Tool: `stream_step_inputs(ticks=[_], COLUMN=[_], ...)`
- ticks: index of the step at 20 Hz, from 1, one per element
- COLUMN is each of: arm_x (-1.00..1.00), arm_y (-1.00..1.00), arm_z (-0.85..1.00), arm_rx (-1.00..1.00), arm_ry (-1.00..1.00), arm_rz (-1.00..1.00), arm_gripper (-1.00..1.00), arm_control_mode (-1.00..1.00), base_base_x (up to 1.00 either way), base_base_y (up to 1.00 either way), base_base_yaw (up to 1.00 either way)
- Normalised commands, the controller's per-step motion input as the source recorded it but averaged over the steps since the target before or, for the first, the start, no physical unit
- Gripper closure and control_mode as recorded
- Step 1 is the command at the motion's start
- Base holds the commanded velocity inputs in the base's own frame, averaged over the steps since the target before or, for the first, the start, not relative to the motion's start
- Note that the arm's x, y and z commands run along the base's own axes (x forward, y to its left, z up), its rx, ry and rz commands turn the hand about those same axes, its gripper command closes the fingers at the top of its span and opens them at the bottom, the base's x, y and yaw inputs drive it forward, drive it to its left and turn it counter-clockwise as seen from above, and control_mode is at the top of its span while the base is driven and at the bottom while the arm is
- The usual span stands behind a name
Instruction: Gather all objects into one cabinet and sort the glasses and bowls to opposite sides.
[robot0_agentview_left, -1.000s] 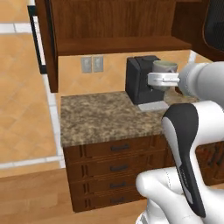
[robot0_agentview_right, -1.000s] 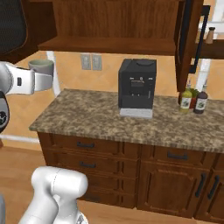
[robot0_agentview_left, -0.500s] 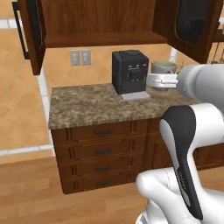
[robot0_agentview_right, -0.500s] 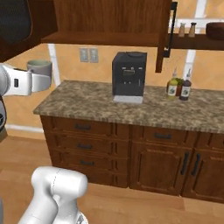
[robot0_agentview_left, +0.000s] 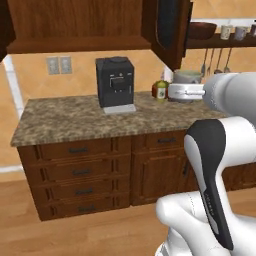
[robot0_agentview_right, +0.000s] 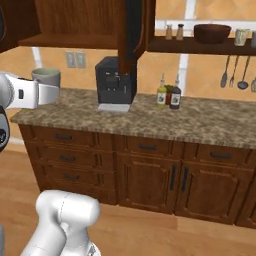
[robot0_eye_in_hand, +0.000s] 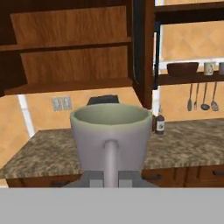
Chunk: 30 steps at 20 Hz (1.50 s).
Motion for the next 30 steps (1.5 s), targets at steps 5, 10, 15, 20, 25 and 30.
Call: stream_step_inputs(ticks=[5,10,15,20,25,30], arm_x=[0.0,0.0,0.0,0.0,0.0,0.0], arm_y=[0.0,0.0,0.0,0.0,0.0,0.0], arm_z=[0.0,0.0,0.0,0.0,0.0,0.0], arm_rx=[0.0,0.0,0.0,0.0,0.0,0.0], arm_ry=[0.0,0.0,0.0,0.0,0.0,0.0], arm_rz=[0.0,0.0,0.0,0.0,0.0,0.0], arm_gripper=[1.0,1.0,1.0,1.0,1.0,1.0], arm_control_mode=[1.0,1.0,1.0,1.0,1.0,1.0], base_base_x=[-0.28,-0.02,0.0,0.15,0.57,1.0], base_base_y=[-0.85,-0.93,-0.95,-0.86,-0.64,-0.43], base_base_yaw=[0.04,0.02,0.02,0.03,0.04,0.04])
